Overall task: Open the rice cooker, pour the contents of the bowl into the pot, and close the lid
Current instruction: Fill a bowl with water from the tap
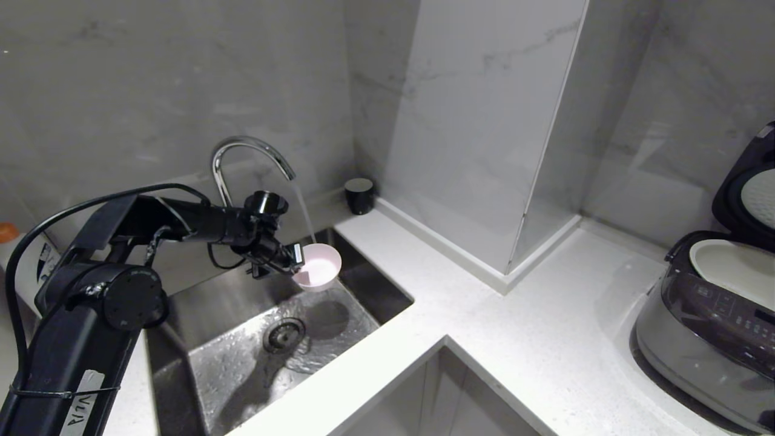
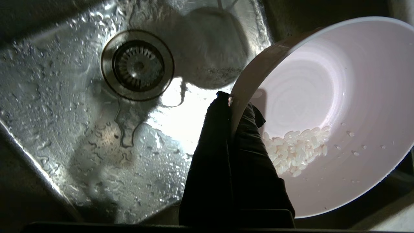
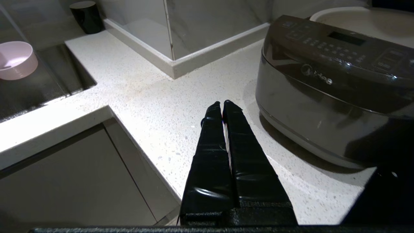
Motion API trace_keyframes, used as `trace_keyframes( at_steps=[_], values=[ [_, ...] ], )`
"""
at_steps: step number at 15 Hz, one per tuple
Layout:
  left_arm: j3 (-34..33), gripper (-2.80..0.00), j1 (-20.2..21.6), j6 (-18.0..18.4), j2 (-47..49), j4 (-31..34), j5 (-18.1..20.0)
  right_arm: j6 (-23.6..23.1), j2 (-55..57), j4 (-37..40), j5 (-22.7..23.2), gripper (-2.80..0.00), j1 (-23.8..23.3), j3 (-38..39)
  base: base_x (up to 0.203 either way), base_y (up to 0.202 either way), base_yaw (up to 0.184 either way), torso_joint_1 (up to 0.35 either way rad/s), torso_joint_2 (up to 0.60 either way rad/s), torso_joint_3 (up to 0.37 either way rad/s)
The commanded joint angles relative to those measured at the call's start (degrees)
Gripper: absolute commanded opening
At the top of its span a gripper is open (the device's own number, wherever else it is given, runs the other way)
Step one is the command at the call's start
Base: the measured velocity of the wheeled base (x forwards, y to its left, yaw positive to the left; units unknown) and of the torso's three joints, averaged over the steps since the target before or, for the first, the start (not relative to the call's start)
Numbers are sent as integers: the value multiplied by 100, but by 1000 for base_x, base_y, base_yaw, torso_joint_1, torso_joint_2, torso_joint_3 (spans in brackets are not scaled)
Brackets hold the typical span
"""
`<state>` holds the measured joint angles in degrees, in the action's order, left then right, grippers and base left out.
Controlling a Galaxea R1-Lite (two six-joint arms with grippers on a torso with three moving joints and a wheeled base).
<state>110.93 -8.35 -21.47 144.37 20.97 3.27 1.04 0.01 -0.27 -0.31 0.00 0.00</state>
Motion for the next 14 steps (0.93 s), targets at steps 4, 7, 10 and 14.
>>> trace_keyframes(
  at_steps=[4,7,10,14],
  values=[
    [7,-280,-44,-33,-6,-5,-2,1,-1,0,-4,-280,0,0,127,0,4,7,4,3],
    [21,-280,-9,-33,18,-18,-73,1,-1,0,-4,-280,0,0,0,0,0,0,0,0],
    [41,-280,34,-75,99,-126,-378,1,-1,0,-4,-280,0,0,0,0,0,0,0,0],
    [86,-280,184,-358,197,-313,-582,1,-1,-8,-4,-280,0,0,0,0,0,0,0,0]
  ],
)
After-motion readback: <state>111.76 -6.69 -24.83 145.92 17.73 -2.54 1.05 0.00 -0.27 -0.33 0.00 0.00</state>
